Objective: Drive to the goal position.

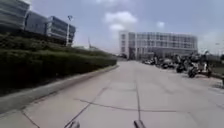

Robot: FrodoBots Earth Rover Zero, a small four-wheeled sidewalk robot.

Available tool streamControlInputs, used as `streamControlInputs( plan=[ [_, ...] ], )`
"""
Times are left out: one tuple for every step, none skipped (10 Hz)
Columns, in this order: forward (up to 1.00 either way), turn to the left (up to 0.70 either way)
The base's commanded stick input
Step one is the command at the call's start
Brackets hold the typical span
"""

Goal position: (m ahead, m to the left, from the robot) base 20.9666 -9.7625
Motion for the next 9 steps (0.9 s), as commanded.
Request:
streamControlInputs(
  plan=[
    [0.7,-0.27],
    [0.7,-0.08],
    [0.7,0.0],
    [0.7,0.0],
    [0.7,0.0],
    [0.7,-0.06],
    [0.7,-0.27],
    [0.7,-0.27],
    [0.7,-0.27]
  ],
)
